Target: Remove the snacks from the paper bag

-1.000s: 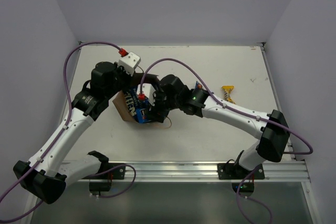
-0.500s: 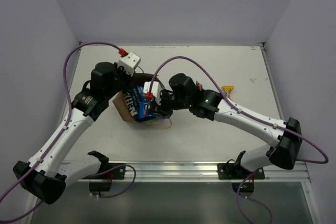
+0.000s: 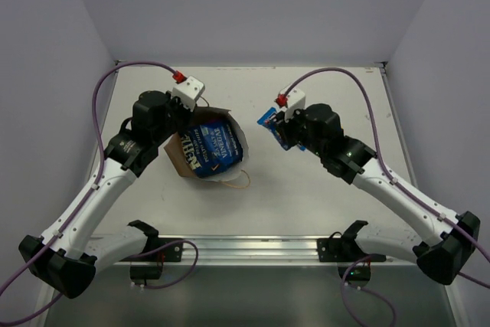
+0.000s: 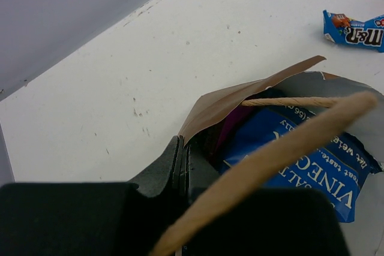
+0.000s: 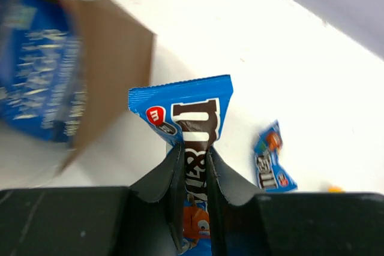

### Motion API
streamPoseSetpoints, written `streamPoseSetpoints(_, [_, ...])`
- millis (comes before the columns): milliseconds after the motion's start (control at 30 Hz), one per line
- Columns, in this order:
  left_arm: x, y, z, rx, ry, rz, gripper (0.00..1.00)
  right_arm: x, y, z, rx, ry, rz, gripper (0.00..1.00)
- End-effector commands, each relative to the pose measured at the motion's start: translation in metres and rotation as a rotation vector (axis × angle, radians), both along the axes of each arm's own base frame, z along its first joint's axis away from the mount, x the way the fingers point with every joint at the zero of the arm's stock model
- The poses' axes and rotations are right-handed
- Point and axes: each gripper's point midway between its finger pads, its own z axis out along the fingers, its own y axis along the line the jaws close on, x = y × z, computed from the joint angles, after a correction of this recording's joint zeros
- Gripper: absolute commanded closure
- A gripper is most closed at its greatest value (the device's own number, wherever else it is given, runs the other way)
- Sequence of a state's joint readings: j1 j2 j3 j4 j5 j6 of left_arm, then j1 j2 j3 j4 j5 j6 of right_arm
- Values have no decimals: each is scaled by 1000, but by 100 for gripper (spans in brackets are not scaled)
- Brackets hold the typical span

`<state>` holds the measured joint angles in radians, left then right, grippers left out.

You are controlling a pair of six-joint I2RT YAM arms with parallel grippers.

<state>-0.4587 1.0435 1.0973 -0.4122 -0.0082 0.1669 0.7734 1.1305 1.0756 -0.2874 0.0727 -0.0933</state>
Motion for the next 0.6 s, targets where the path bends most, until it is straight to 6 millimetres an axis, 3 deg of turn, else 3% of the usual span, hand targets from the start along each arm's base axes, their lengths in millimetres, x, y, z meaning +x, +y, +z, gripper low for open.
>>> streamPoseSetpoints(0, [4,2,40,-70,-129,22,100,18,-39,-30,106,125,-273,99])
streamPoseSetpoints(33, [4,2,40,-69,-131,20,100,20,-49,-56,85,180,-317,99])
streamPoseSetpoints(133, [3,2,41,-70,-133,20,100,19,-54,-111,63,333,-380,100])
streamPoseSetpoints(233, [2,3,41,-71,-132,22,100,21,-52,-146,43,428,-414,100])
streamPoseSetpoints(267, [2,3,40,-71,-132,23,100,20,-47,-169,11,493,-406,100])
streamPoseSetpoints(300, [2,3,39,-70,-131,23,100,23,-43,-175,15,523,-416,99])
streamPoseSetpoints(367, [1,3,39,-71,-129,24,100,23,-39,-199,-19,589,-421,92])
streamPoseSetpoints(400, [2,3,38,-71,-129,22,100,27,-38,-200,-17,594,-435,81])
streamPoseSetpoints(433, [2,3,38,-70,-129,22,100,27,-39,-200,-25,592,-443,77])
streamPoseSetpoints(500, [1,4,38,-71,-129,24,100,31,-41,-182,-4,538,-435,60])
streamPoseSetpoints(533, [1,4,37,-69,-126,25,100,31,-39,-169,18,510,-418,41])
streamPoseSetpoints(567, [1,4,39,-70,-131,25,100,30,-38,-156,34,484,-399,33])
